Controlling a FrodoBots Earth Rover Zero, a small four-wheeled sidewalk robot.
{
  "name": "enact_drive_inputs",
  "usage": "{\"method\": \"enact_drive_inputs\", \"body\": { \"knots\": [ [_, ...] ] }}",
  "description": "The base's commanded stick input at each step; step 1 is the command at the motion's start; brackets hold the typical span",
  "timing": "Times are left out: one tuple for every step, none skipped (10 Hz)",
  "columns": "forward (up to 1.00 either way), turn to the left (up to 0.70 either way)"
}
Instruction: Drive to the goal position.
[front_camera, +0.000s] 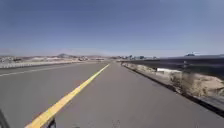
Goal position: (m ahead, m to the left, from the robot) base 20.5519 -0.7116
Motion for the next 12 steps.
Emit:
{"method": "enact_drive_inputs", "body": {
  "knots": [
    [0.85, 0.0],
    [0.85, 0.0],
    [0.85, 0.0],
    [0.85, 0.0],
    [0.85, 0.0],
    [0.85, 0.0],
    [0.85, 0.0],
    [0.85, 0.0],
    [0.85, 0.0],
    [0.85, 0.0],
    [0.85, 0.0],
    [0.85, 0.0]
  ]
}}
